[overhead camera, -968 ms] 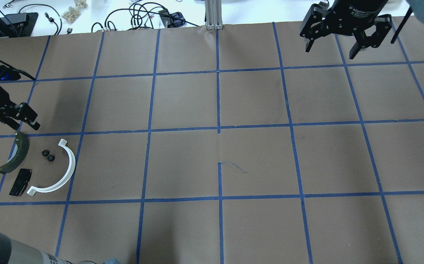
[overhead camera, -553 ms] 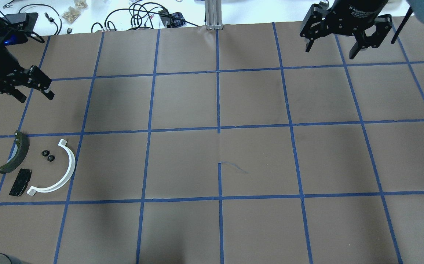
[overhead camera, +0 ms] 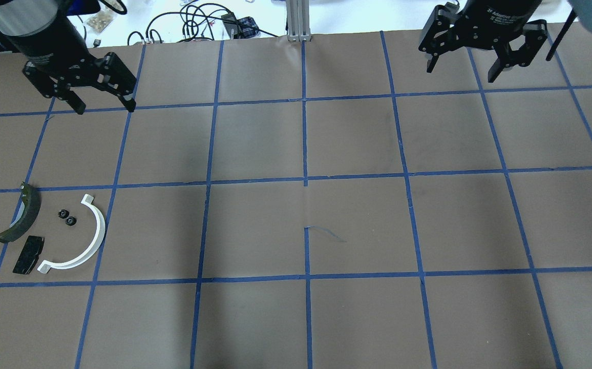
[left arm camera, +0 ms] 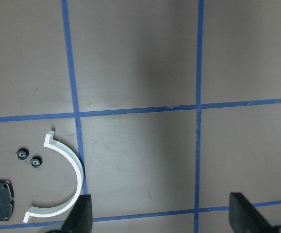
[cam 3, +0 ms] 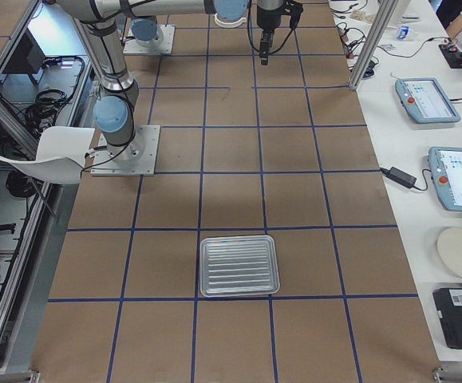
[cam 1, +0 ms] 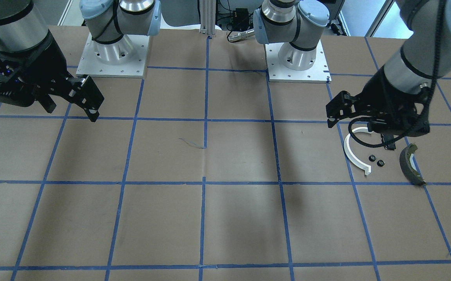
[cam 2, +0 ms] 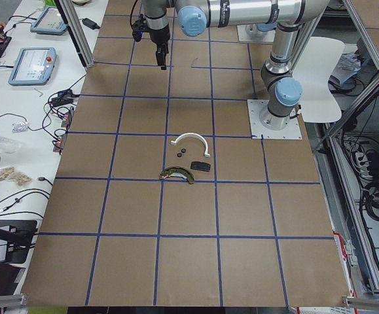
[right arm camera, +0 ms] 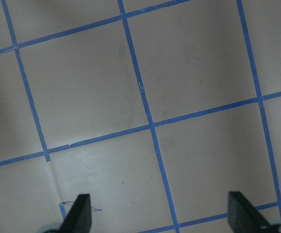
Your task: Place bearing gear from tray to pile
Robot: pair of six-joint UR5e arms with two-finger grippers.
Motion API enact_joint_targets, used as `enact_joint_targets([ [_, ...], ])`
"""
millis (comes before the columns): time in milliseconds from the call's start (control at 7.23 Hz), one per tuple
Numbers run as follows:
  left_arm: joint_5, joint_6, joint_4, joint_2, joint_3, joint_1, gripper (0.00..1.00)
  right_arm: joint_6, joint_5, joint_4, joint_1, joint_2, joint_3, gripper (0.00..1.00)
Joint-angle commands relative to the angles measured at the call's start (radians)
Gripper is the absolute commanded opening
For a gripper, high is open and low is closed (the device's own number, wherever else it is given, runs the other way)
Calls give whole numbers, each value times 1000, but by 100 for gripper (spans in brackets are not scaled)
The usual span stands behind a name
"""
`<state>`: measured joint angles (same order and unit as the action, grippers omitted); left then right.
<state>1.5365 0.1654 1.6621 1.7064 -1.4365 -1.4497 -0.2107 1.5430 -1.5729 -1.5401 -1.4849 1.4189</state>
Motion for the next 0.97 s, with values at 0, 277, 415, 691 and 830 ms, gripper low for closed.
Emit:
enact_joint_targets([
  [0, 5, -171, -5, -19, -42, -110, 100, 1, 0, 1, 0, 0, 0, 100],
  [277, 19, -178, -2, -33, -51, -126, 100, 1, 0, -1, 0, 0, 0, 100],
  [415, 60, -167, -5, -42, -52, -124, 100, 1, 0, -1, 0, 0, 0, 100],
  [691, 62, -149, -4, -56, -50, -104, 100, -1, 0, -1, 0, 0, 0, 100],
  [830, 60, -145, -4, -57, -55, -103, 100, 1, 0, -1, 0, 0, 0, 100],
])
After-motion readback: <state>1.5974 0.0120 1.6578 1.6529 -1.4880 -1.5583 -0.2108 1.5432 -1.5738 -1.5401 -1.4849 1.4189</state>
